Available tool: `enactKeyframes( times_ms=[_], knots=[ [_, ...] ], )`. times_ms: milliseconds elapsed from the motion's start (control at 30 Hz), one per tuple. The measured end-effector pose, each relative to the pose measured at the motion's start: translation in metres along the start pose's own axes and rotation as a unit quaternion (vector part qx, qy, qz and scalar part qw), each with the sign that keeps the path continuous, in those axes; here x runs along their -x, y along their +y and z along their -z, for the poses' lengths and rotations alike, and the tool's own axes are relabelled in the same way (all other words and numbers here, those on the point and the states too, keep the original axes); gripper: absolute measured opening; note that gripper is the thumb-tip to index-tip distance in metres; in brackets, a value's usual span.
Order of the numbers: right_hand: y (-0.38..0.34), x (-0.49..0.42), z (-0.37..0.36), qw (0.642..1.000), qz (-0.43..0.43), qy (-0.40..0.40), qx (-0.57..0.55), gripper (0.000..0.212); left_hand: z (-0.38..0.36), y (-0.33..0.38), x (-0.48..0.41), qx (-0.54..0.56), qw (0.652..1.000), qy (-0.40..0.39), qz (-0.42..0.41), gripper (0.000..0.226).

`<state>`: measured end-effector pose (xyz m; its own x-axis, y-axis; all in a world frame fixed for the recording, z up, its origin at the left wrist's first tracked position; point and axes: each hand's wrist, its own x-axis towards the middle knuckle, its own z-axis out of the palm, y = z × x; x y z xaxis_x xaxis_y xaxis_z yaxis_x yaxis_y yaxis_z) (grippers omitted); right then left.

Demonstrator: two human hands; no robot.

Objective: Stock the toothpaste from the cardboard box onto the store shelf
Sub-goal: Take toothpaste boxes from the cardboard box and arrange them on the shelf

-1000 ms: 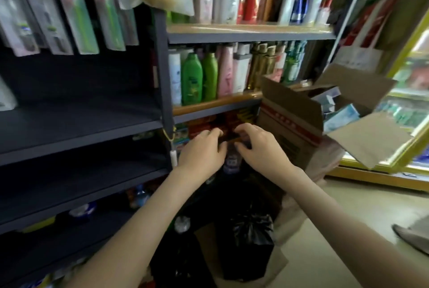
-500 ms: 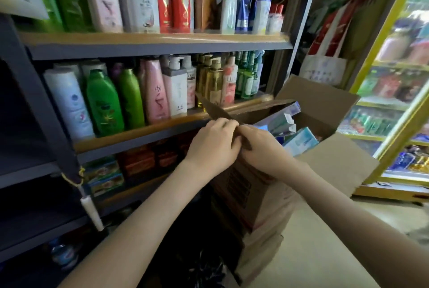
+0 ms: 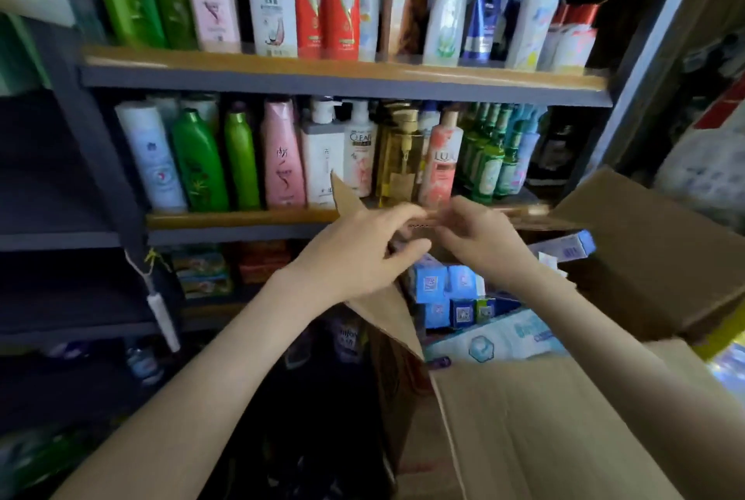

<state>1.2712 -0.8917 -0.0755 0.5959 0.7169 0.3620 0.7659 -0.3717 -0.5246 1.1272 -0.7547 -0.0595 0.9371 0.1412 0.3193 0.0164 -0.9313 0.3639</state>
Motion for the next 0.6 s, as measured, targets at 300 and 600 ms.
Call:
enactKeyframes(
  times_ms=[300, 600],
  knots=[
    [0.052, -0.004, -0.066, 0.978, -0.094, -0.161, 0.088, 0.054, -0.049, -0.016, 0.020, -0.025, 0.948, -0.133, 0.289, 0.042],
    [0.075, 0.001, 0.026, 0.946, -0.108, 0.101, -0.289, 0.024, -0.070, -0.035, 0.027, 0.225, 0.881, 0.022, 0.415, 0.032]
  ],
)
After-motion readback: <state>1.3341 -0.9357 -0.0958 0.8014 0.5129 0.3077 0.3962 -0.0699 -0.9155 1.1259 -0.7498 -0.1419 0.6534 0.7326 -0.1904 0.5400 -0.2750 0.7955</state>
